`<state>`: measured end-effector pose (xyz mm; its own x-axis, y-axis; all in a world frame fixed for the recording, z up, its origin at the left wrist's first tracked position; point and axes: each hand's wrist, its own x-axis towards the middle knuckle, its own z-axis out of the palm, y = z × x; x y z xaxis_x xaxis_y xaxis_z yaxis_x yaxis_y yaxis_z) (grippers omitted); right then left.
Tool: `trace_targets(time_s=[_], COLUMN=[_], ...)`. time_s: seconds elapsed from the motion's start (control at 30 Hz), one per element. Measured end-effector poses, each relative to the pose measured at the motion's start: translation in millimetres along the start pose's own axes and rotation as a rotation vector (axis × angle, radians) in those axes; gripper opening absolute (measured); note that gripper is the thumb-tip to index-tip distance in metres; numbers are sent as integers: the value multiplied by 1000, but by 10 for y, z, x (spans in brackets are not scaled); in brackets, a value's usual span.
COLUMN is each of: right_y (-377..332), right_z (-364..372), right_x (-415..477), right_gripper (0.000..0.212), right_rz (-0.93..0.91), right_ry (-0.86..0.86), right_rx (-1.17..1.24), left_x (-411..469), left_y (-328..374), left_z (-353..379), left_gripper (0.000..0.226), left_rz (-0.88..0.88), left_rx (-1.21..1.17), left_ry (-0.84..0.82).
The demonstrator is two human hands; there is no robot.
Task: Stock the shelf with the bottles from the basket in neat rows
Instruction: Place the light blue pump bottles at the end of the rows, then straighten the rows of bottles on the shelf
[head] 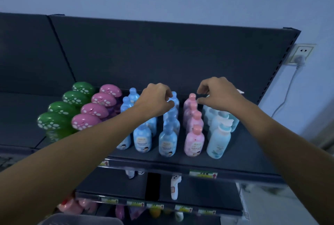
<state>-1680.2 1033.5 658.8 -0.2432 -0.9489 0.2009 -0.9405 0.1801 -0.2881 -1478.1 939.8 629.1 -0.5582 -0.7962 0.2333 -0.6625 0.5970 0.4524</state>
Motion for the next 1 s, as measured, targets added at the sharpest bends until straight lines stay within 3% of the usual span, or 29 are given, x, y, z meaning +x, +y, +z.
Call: trace_targets(time_s=[0.37, 0.53, 0.67, 1.0], right_y=[-1530, -2014, -2266, -2478], right_z=[860, 1309, 1674, 2739], right_x=[-805, -1035, -1159, -1677], right_gripper=[22, 27, 32, 38], right_rz=[41, 69, 65, 136], right_ry=[-44, -167, -263, -441], right_rx=[-92, -90, -89, -7], left_x=[-1042, -1491, -1785, -2431], left_y=[-1258, -1763, -2128, -2830], left_z=[-452, -476, -413, 201], left_gripper=[18, 20, 11, 15], left_rz=[114, 93, 57, -95], left_rx=[-39, -68, -57, -70], left_ry=[-164, -227, -280, -479])
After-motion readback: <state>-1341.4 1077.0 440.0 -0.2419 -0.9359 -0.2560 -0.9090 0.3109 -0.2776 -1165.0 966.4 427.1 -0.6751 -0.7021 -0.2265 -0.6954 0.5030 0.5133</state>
